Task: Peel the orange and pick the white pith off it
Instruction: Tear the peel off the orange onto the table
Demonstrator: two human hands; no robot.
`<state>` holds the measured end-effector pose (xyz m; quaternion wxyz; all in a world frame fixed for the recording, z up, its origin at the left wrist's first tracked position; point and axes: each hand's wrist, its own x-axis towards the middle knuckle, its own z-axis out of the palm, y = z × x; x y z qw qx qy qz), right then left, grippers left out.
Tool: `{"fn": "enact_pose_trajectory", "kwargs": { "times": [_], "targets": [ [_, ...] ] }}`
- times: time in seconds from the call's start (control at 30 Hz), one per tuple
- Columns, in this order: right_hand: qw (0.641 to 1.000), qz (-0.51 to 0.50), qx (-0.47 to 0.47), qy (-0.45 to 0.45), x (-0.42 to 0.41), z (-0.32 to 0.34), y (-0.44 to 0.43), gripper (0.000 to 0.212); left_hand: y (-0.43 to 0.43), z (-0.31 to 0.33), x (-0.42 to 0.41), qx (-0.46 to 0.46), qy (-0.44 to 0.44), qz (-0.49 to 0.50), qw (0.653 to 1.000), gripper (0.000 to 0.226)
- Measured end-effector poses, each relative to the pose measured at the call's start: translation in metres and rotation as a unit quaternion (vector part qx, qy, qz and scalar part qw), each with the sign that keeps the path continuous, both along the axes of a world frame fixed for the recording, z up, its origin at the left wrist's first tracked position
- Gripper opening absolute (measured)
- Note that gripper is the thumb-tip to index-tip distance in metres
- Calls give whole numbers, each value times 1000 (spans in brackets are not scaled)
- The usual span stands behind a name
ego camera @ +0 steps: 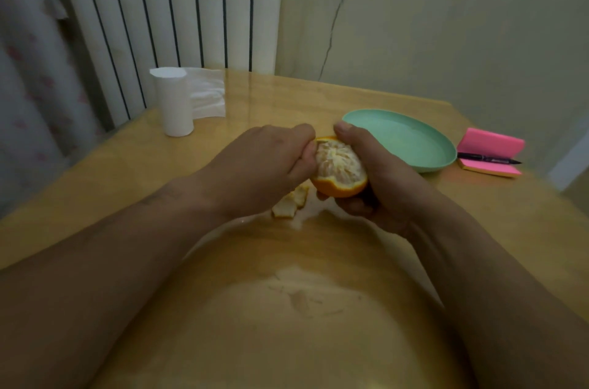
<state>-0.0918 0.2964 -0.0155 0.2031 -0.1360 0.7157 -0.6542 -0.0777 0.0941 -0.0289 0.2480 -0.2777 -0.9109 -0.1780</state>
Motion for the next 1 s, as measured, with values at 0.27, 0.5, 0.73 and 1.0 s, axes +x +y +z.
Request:
{"fn": "enact_pose_trajectory", "kwargs": {
  "times": [0.27,0.5,0.73,1.0],
  "targets": [
    [996,-4,-65,55,0,-5,3,54,-2,6,1,67,-38,-29,997,32],
    [996,-28,-56,57,1,-15,-2,34,-2,12,6,-9,-112,-12,994,23],
    [991,-41,-55,114,0,-11,-6,29,-2,4,3,113,-81,-36,990,25],
    [990,-39,-123,48,-3,-19,-8,52,-4,1,6,261,-228,-98,933,39]
  ]
}}
